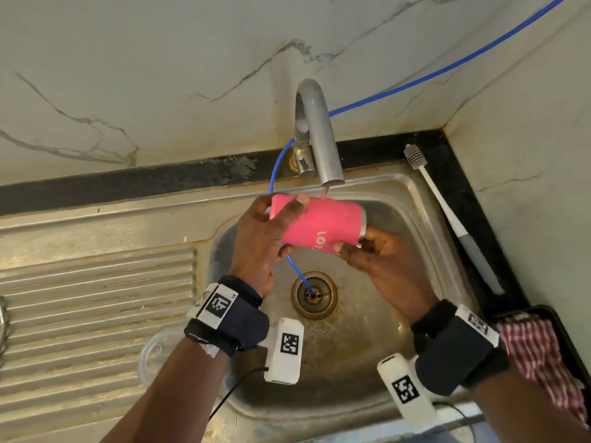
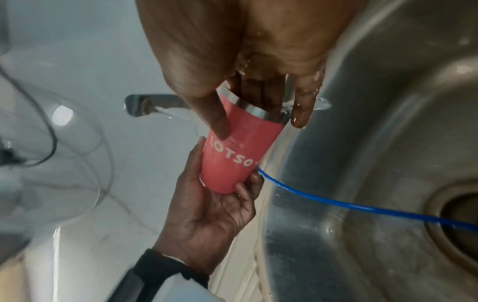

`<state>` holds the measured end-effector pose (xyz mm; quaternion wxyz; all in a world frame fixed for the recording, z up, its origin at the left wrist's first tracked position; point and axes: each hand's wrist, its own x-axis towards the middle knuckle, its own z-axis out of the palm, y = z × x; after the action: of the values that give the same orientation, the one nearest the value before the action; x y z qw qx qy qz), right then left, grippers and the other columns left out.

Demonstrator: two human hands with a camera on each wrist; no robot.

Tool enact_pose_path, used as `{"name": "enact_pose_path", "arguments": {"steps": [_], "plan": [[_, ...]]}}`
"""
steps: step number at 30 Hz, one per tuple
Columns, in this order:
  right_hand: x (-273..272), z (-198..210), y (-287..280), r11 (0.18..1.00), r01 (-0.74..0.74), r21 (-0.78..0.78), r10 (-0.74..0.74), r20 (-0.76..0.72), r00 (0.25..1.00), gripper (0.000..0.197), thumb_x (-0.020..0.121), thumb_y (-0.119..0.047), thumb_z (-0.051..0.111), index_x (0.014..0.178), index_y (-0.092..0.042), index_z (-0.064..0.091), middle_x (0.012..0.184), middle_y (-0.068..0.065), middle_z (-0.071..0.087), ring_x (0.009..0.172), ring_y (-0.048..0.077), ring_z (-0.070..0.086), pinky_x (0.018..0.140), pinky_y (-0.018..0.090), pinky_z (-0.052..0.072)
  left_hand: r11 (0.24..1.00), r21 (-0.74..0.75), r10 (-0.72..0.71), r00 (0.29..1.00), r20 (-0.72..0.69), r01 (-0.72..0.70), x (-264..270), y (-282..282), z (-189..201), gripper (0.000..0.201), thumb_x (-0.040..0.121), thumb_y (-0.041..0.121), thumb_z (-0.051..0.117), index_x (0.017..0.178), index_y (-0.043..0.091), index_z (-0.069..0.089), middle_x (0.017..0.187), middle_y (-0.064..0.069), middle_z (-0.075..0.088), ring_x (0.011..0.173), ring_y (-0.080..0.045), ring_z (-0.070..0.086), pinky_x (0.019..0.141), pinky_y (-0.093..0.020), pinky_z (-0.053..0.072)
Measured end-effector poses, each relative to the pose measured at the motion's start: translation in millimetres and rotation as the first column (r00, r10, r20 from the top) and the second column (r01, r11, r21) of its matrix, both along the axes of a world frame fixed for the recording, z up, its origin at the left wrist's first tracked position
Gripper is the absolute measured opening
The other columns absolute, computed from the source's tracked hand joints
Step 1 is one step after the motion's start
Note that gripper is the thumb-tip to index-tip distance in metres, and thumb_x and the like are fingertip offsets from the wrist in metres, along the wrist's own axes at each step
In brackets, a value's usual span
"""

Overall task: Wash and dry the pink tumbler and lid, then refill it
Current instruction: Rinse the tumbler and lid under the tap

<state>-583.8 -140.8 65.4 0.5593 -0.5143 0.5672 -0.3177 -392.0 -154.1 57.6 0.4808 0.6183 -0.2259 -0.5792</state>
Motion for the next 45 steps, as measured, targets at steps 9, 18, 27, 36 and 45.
{"name": "enact_pose_path", "arguments": {"steps": [9, 18, 27, 36, 45], "plan": [[-3, -40, 31, 0.95, 0.246, 0.193, -0.247, -0.018, 0.969, 0.04, 0.088, -0.014, 0.078, 0.125, -0.025, 0.068, 0.11, -0.004, 0.078, 0.106, 0.015, 0.072, 0.09, 0.035, 0.054, 0.928, -0.148, -0.242, 0.855, 0.459, 0.342, -23, -12, 2, 0.085, 0.058, 0.03, 0.102, 0.129, 0.032, 0.055, 0.112, 0.012, 0.067, 0.099, -0.004, 0.069, 0.086, -0.031, 0.062], [14, -34, 22, 0.978, -0.065, -0.196, 0.0, -0.314, 0.949, 0.084, 0.08, -0.05, 0.079, 0.15, -0.025, 0.04, 0.141, -0.009, 0.056, 0.126, 0.003, 0.055, 0.103, 0.018, 0.045, 0.88, -0.197, -0.268, 0.794, 0.547, 0.432, -22, 2, 6, 0.092, 0.055, 0.04, 0.099, 0.133, 0.038, 0.049, 0.114, 0.02, 0.062, 0.106, 0.002, 0.064, 0.093, -0.028, 0.059], [25, -18, 38, 0.971, -0.058, -0.232, 0.013, -0.193, 0.981, 0.076, 0.076, -0.051, 0.079, 0.141, -0.025, 0.051, 0.129, -0.01, 0.066, 0.116, 0.012, 0.065, 0.094, 0.044, 0.057, 0.897, -0.224, -0.19, 0.791, 0.581, 0.38, -7, 50, 11, 0.09, 0.061, 0.063, 0.088, 0.14, 0.047, 0.045, 0.131, 0.026, 0.057, 0.128, -0.008, 0.056, 0.104, -0.046, 0.056], [28, -21, 70, 0.962, -0.1, -0.253, 0.037, -0.241, 0.97, 0.081, 0.078, -0.052, 0.074, 0.148, -0.022, 0.046, 0.128, -0.011, 0.068, 0.11, 0.007, 0.069, 0.089, 0.036, 0.06, 0.894, -0.228, -0.185, 0.783, 0.594, 0.385, -5, 89, 17, 0.069, 0.078, 0.046, 0.092, 0.138, 0.041, 0.058, 0.123, 0.029, 0.065, 0.122, 0.0, 0.062, 0.104, -0.039, 0.056], [60, -25, 93, 0.958, -0.119, -0.261, 0.055, -0.242, 0.969, 0.074, 0.079, -0.051, 0.075, 0.143, -0.026, 0.05, 0.11, -0.021, 0.069, 0.095, 0.005, 0.071, 0.078, 0.014, 0.053, 0.909, -0.177, -0.209, 0.779, 0.591, 0.378, 26, 114, 18, 0.07, 0.077, 0.039, 0.095, 0.137, 0.035, 0.058, 0.129, 0.021, 0.066, 0.122, 0.006, 0.059, 0.102, -0.016, 0.048]]}}
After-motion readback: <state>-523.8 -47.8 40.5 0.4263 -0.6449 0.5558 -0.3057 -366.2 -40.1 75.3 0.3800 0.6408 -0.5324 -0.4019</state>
